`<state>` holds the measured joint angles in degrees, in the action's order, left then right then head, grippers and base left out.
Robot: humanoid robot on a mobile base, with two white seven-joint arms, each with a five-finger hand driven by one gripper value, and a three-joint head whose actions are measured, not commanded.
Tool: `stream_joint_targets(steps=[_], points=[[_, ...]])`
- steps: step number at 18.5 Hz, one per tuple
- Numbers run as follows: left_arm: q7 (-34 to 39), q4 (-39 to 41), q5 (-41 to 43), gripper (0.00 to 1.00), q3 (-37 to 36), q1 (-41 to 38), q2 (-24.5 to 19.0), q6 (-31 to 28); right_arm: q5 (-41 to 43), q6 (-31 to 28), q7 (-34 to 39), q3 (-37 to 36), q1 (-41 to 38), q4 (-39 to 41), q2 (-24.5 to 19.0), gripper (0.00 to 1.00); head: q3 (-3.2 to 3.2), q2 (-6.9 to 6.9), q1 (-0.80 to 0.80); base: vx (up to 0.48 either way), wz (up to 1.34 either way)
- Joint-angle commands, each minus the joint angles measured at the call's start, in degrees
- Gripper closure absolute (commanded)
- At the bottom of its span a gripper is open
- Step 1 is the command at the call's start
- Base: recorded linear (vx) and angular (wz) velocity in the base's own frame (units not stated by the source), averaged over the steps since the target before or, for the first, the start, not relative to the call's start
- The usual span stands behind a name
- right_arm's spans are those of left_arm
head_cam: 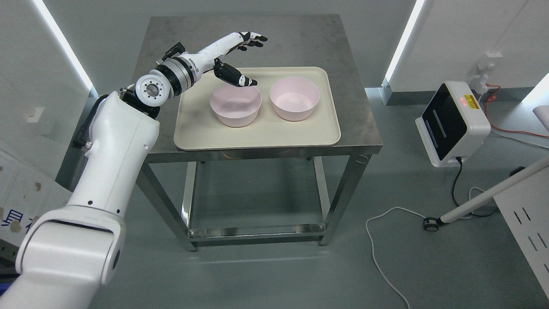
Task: Stack pink IKEA bowls on left shelf middle
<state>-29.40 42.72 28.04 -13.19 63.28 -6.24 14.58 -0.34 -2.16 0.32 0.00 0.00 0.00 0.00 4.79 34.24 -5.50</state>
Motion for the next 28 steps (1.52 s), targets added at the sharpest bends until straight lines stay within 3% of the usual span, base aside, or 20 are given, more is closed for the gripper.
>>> stream_joint_targets(steps=[1,5,10,24,27,28], points=[[0.0,-3.9,5.9,0.21,-0.8,0.0,-2.5,-0.7,0.3,0.2,0.0,-0.6,-1.7,1.9,1.0,0.0,0.0,0.0,0.0,0.0,0.0],[0.0,-6.1,8.4,0.21,-6.4,0.8,-2.1,-1.4,0.3,0.1,0.0,-0.7,-1.7,1.9,1.0,0.0,0.0,0.0,0.0,0.0,0.0],[0.0,-7.6,8.4,0.24,-8.8,2.0,-0.5,-7.5,0.3,0.1,0.0,-0.6,-1.7,1.9,1.0,0.0,0.0,0.0,0.0,0.0,0.0],[0.2,-7.9,10.2,0.58,-8.2,3.8,-0.3,-6.9,0.3,0.1,0.0,-0.6,-1.7,1.9,1.0,0.0,0.0,0.0,0.0,0.0,0.0],[0.1,-7.9,10.1,0.74,-6.5,3.7,0.4,-3.6,0.3,0.1,0.0,-0.7,-1.7,1.9,1.0,0.0,0.0,0.0,0.0,0.0,0.0],[0.2,-7.9,10.2,0.75,-6.2,3.5,0.7,-3.6,0.3,0.1,0.0,-0.7,-1.7,1.9,1.0,0.0,0.0,0.0,0.0,0.0,0.0]])
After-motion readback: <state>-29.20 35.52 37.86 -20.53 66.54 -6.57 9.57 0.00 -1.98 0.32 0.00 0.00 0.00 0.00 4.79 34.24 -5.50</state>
